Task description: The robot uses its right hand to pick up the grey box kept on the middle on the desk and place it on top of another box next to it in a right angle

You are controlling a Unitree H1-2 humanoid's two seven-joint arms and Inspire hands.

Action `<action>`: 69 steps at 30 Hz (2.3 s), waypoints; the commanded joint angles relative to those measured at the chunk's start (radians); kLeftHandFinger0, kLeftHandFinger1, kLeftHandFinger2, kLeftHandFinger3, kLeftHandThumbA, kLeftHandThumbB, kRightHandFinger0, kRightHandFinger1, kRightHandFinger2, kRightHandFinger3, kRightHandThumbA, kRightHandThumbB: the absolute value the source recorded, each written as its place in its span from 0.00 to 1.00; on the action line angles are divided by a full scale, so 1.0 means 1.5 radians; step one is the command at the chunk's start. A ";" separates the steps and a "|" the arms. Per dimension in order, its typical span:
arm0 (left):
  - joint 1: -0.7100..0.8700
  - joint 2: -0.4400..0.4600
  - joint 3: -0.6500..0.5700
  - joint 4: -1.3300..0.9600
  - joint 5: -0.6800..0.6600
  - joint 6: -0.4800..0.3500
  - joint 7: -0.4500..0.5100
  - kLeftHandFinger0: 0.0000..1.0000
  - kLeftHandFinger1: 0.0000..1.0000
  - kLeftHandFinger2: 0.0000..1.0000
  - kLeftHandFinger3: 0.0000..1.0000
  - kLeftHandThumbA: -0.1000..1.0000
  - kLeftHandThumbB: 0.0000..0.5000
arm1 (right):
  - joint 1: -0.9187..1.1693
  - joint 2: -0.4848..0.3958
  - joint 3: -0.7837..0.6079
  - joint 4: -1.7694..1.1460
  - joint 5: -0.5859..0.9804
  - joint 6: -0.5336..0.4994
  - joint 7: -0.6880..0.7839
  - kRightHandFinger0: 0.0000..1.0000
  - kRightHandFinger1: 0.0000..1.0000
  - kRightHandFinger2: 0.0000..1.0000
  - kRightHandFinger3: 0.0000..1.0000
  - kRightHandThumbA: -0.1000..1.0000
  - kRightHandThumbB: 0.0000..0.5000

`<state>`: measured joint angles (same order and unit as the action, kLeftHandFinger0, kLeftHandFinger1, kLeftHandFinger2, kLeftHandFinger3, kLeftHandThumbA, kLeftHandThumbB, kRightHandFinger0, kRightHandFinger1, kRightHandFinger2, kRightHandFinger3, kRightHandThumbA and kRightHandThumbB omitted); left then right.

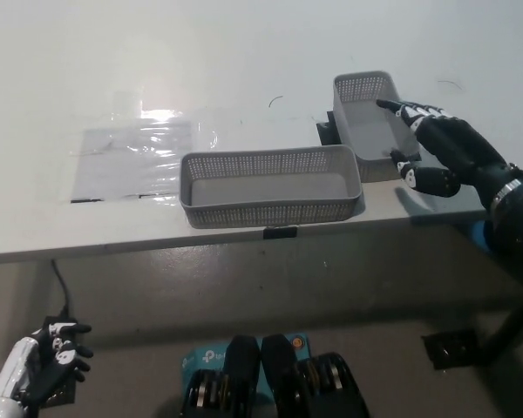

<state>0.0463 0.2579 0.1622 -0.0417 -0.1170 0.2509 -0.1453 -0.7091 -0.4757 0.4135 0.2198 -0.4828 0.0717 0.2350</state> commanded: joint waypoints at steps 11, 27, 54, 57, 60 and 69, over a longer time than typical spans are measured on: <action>-0.021 0.030 -0.003 -0.027 -0.003 -0.003 -0.023 0.38 0.37 0.40 0.53 0.24 0.47 | -0.060 -0.018 0.028 0.073 -0.081 -0.077 0.013 1.00 1.00 1.00 1.00 0.39 0.69; -0.038 0.042 -0.010 -0.027 0.003 -0.005 -0.033 0.39 0.37 0.37 0.48 0.30 0.49 | -0.053 0.023 0.073 0.135 -0.148 -0.094 0.002 1.00 1.00 1.00 1.00 0.36 0.63; -0.039 0.071 -0.041 -0.058 0.019 -0.008 -0.050 0.37 0.38 0.40 0.52 0.24 0.44 | -0.231 0.030 0.188 0.292 -0.235 -0.053 0.219 0.13 0.24 0.46 1.00 0.08 0.42; -0.036 0.069 -0.046 -0.057 0.024 -0.018 -0.049 0.38 0.39 0.40 0.51 0.24 0.44 | -0.241 0.030 0.211 0.283 -0.242 -0.070 0.235 0.02 0.13 0.38 1.00 0.01 0.35; -0.036 0.069 -0.050 -0.055 0.029 -0.023 -0.048 0.38 0.38 0.40 0.51 0.25 0.45 | -0.246 0.028 0.235 0.282 -0.258 -0.113 0.207 0.00 0.05 0.29 0.97 0.00 0.10; -0.033 0.082 -0.062 -0.050 0.043 -0.040 -0.058 0.40 0.41 0.45 0.52 0.27 0.45 | -0.217 0.038 0.242 0.296 -0.296 -0.165 0.043 0.00 0.05 0.09 0.51 0.00 0.08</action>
<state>-0.0046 0.3476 0.0774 -0.1012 -0.0727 0.2463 -0.2172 -1.0414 -0.4067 0.7835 0.6709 -0.8892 -0.1067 0.4061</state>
